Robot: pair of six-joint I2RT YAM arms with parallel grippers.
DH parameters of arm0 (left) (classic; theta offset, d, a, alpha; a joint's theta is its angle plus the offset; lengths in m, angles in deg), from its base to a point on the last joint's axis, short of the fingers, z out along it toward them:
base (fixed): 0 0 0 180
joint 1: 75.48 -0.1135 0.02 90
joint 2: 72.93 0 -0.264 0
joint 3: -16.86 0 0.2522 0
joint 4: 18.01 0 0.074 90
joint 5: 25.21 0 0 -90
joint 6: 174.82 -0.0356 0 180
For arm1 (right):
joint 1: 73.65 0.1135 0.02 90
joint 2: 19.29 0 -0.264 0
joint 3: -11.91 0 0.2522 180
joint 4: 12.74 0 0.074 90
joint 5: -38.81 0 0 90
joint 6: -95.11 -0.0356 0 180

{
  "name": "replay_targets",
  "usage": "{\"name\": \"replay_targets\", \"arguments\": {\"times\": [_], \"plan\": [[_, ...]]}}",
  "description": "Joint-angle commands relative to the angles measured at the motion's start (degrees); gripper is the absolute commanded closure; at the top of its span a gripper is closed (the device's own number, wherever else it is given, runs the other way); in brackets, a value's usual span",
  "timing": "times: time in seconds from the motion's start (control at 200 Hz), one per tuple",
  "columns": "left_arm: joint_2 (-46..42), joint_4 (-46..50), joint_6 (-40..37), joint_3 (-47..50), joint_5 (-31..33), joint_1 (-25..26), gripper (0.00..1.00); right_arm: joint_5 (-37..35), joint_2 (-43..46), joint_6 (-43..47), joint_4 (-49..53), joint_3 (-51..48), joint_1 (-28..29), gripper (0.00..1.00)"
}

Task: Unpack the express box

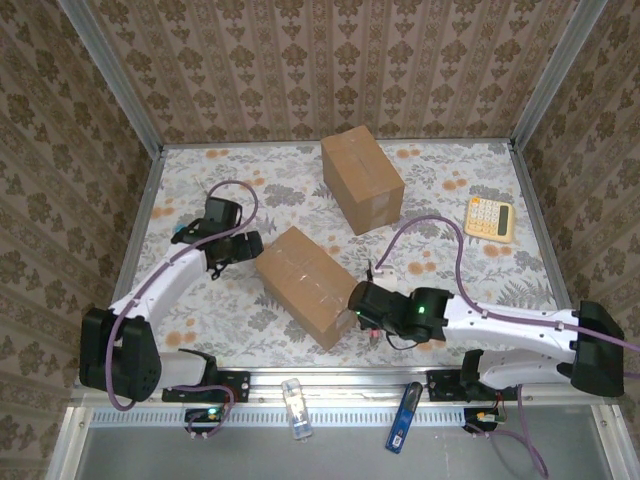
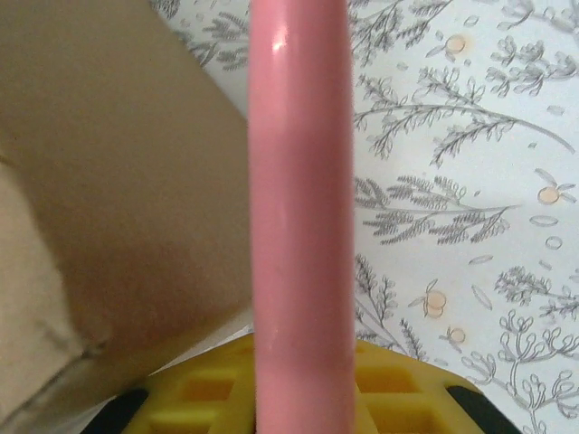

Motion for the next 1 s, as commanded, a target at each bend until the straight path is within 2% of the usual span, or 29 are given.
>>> {"name": "replay_targets", "arguments": {"times": [0.0, 0.195, 0.355, 0.58, 0.71, 0.89, 0.995], "plan": [[-0.96, -0.38, 1.23, 2.22, -2.18, 1.68, 0.10, -4.02, -2.14, 2.87, -4.98, 4.58, -2.39, 1.00], [-0.89, -0.78, 1.42, 2.79, -1.80, 1.95, 0.10, -0.45, -6.06, 9.90, -8.38, 7.68, -8.77, 1.00], [0.06, -2.42, 0.85, 2.01, -1.70, 1.95, 0.09, -0.16, -8.46, 11.72, -10.20, 8.17, -12.01, 1.00], [3.00, -4.34, -0.87, -1.46, -1.85, 1.95, 0.09, -0.41, -10.24, 11.77, -11.58, 7.65, -13.26, 1.00], [4.37, -2.46, -2.04, -4.18, 1.15, 1.46, 0.06, -1.20, -9.26, 11.23, -10.85, 7.07, -13.48, 1.00], [5.06, 0.72, -3.04, -7.51, 7.94, -2.18, 0.03, -1.39, -6.60, 10.12, -10.69, 5.26, -14.01, 1.00], [6.44, 1.11, -3.76, -9.36, 8.69, -4.77, 0.01, -1.28, -5.78, 9.56, -10.60, 4.61, -14.02, 1.00]]}}
